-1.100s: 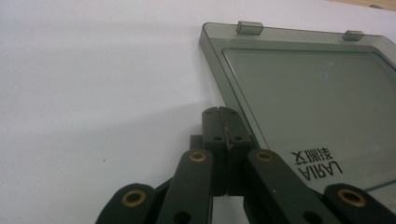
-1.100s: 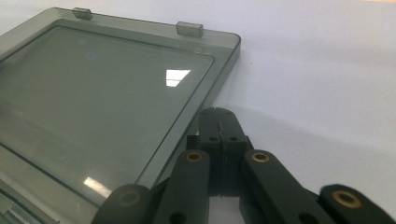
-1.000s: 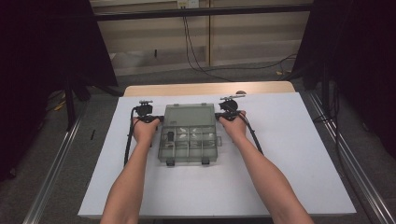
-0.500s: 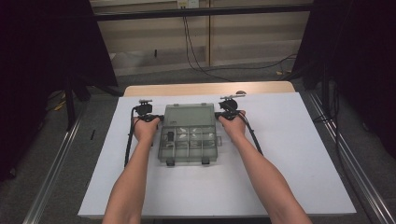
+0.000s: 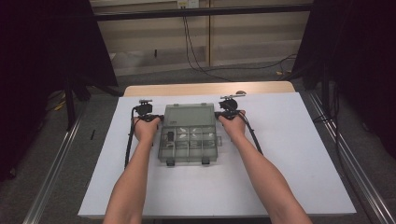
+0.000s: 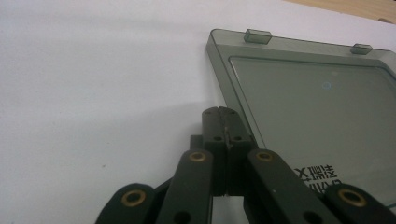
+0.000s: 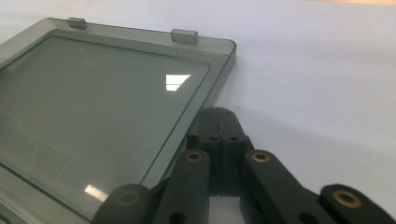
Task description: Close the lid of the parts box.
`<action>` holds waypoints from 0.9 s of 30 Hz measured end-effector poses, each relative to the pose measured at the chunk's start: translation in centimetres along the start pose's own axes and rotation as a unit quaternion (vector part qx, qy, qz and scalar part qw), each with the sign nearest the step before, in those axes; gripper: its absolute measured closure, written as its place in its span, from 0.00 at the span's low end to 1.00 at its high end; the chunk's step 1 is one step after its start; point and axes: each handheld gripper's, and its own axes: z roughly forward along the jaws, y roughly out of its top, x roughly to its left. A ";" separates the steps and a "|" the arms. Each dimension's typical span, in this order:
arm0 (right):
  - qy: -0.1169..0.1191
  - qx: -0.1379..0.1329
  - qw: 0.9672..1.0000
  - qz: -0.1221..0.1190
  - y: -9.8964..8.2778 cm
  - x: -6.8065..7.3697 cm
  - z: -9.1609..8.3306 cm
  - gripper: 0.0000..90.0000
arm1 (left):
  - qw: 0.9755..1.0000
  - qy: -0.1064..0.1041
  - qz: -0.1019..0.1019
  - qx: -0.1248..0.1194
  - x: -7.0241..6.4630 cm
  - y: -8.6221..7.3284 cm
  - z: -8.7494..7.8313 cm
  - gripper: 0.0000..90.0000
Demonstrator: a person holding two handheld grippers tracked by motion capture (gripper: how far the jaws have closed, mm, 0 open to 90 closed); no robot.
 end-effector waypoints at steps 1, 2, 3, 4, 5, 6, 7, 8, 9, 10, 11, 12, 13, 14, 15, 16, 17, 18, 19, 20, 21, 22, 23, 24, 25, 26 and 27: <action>0.000 0.000 1.000 0.000 0.0 0.0 0.0 1.00 | 1.000 0.001 -0.001 0.001 0.0 0.0 0.0 1.00; 0.000 0.000 1.000 -0.001 0.0 0.0 0.0 1.00 | 1.000 0.001 -0.002 0.001 0.0 0.0 0.0 1.00; 0.001 -0.001 1.000 -0.001 0.0 0.0 0.0 1.00 | 1.000 0.001 -0.003 0.001 0.0 0.0 0.0 1.00; 0.003 0.000 1.000 0.000 0.0 -0.1 0.0 1.00 | 1.000 0.001 -0.003 0.001 0.0 0.0 0.0 1.00; 0.004 0.000 1.000 0.002 0.0 -0.1 0.0 1.00 | 1.000 0.001 -0.002 0.003 0.0 0.0 0.0 1.00; 0.003 0.000 1.000 0.000 0.0 -0.1 0.0 1.00 | 1.000 0.000 -0.004 0.002 0.0 0.0 0.0 1.00; 0.000 0.001 1.000 -0.001 0.0 0.0 0.0 1.00 | 1.000 0.001 -0.006 0.000 0.0 0.0 0.0 1.00; 0.000 0.001 1.000 0.000 0.0 0.0 0.0 1.00 | 1.000 0.000 -0.009 -0.005 0.0 0.0 0.1 1.00; 0.001 0.001 1.000 0.000 0.0 0.0 0.0 1.00 | 1.000 0.002 -0.007 -0.005 0.0 0.0 0.1 1.00; 0.002 0.000 1.000 0.000 0.1 -0.1 0.0 1.00 | 1.000 0.004 -0.011 -0.007 0.0 0.0 0.1 1.00; 0.005 -0.001 1.000 0.001 0.1 -0.2 0.1 1.00 | 1.000 0.004 -0.013 -0.006 0.0 0.0 0.1 1.00; 0.007 -0.002 1.000 0.003 0.1 -0.3 0.1 1.00 | 1.000 0.004 -0.012 -0.006 0.0 0.1 0.2 1.00; 0.008 -0.003 1.000 0.005 0.1 -0.3 0.1 1.00 | 1.000 0.006 -0.012 -0.009 0.0 0.1 0.2 1.00; 0.008 -0.004 1.000 0.007 0.1 -0.4 0.2 1.00 | 1.000 0.005 -0.013 -0.005 0.0 0.1 0.2 1.00; 0.007 -0.004 1.000 0.008 0.2 -0.4 0.2 1.00 | 1.000 0.003 -0.014 -0.008 0.0 0.2 0.3 1.00; 0.006 -0.005 1.000 0.008 0.2 -0.4 0.3 1.00 | 1.000 0.004 -0.010 -0.005 0.0 0.2 0.3 1.00; 0.006 -0.006 1.000 0.007 0.3 -0.4 0.4 1.00 | 1.000 0.007 -0.012 -0.007 0.0 0.2 0.3 1.00; 0.005 -0.005 1.000 0.009 0.3 -0.4 0.4 1.00 | 1.000 0.008 -0.012 -0.007 0.0 0.3 0.4 1.00; 0.004 -0.004 1.000 0.012 0.4 -0.3 0.5 1.00 | 1.000 0.007 -0.016 -0.003 -0.1 0.3 0.4 1.00; 0.002 -0.005 1.000 0.007 0.4 -0.3 0.5 1.00 | 1.000 0.008 -0.020 -0.004 -0.1 0.3 0.4 1.00; 0.000 -0.003 1.000 0.004 0.4 -0.2 0.5 1.00 | 1.000 0.012 -0.023 -0.001 -0.1 0.3 0.4 1.00; 0.001 -0.004 1.000 0.010 0.4 -0.2 0.5 1.00 | 1.000 0.013 -0.019 -0.002 -0.2 0.4 0.4 1.00; 0.003 -0.003 1.000 0.015 0.4 -0.3 0.5 1.00 | 1.000 0.012 -0.020 -0.002 -0.2 0.4 0.4 1.00; 0.003 -0.003 1.000 0.016 0.4 -0.3 0.5 1.00 | 1.000 0.012 -0.023 -0.004 -0.2 0.4 0.4 1.00; 0.002 -0.004 1.000 0.018 0.4 -0.2 0.5 1.00 | 1.000 0.011 -0.024 -0.003 -0.2 0.4 0.4 1.00; 0.002 -0.004 1.000 0.019 0.4 -0.2 0.5 1.00 | 1.000 0.012 -0.024 -0.003 -0.2 0.4 0.4 1.00; 0.003 -0.004 1.000 0.020 0.4 -0.2 0.5 1.00 | 1.000 0.011 -0.024 -0.004 -0.2 0.4 0.3 1.00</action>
